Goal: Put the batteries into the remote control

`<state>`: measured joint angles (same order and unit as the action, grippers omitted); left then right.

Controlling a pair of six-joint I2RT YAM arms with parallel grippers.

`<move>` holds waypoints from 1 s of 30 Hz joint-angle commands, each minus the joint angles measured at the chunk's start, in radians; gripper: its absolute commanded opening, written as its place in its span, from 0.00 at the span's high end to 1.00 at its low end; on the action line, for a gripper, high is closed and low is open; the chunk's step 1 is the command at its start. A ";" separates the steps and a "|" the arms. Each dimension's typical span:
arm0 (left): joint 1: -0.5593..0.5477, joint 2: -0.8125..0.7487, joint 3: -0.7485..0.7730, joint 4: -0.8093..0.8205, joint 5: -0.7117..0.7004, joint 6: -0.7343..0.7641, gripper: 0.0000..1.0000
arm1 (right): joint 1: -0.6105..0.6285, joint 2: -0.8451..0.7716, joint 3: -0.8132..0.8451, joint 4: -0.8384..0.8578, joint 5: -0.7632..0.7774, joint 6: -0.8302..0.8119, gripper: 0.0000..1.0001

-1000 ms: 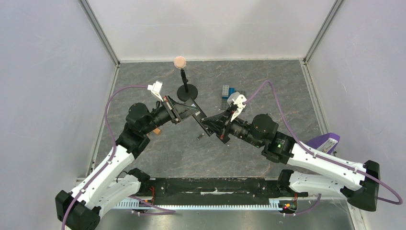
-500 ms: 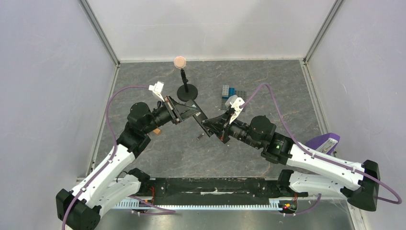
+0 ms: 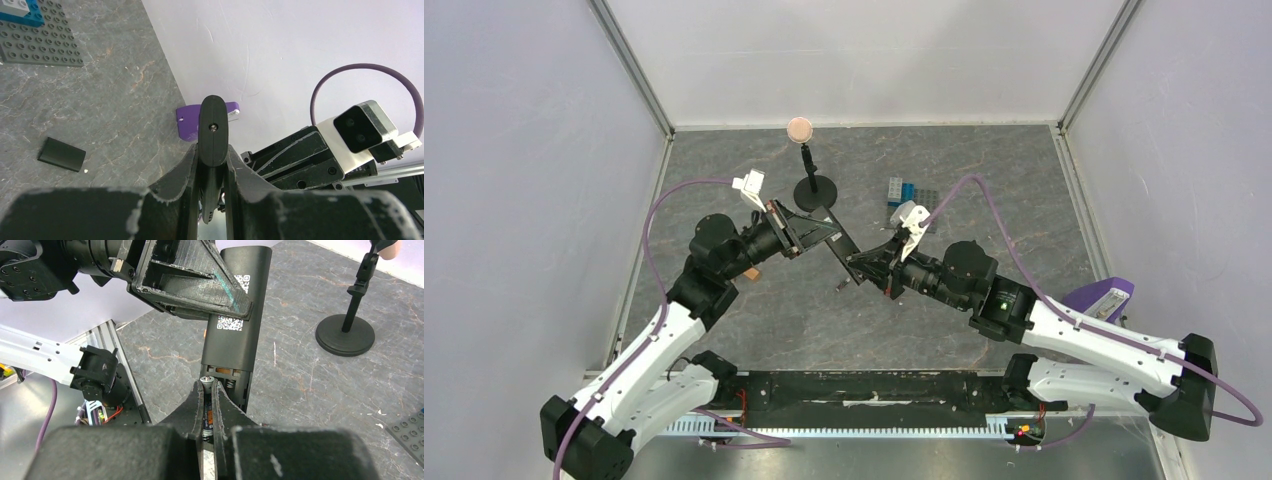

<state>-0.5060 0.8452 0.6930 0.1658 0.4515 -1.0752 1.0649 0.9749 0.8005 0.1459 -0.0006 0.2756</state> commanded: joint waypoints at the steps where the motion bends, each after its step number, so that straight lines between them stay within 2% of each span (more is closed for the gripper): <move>1: -0.003 -0.035 0.014 0.086 -0.031 -0.002 0.98 | 0.006 0.018 0.025 -0.055 -0.049 -0.009 0.96; 7: -0.002 -0.030 -0.007 0.121 -0.029 -0.030 0.98 | 0.006 0.052 0.053 -0.060 -0.033 0.022 0.94; 20: -0.002 -0.020 -0.015 0.117 -0.020 -0.031 0.98 | 0.006 0.062 0.094 -0.094 0.043 0.033 0.75; 30: -0.002 -0.024 -0.022 0.105 -0.033 -0.020 0.98 | 0.006 0.047 0.154 -0.136 0.062 0.057 0.67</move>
<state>-0.5060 0.8352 0.6662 0.2047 0.4202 -1.0737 1.0649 1.0298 0.8909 0.0357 0.0322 0.3187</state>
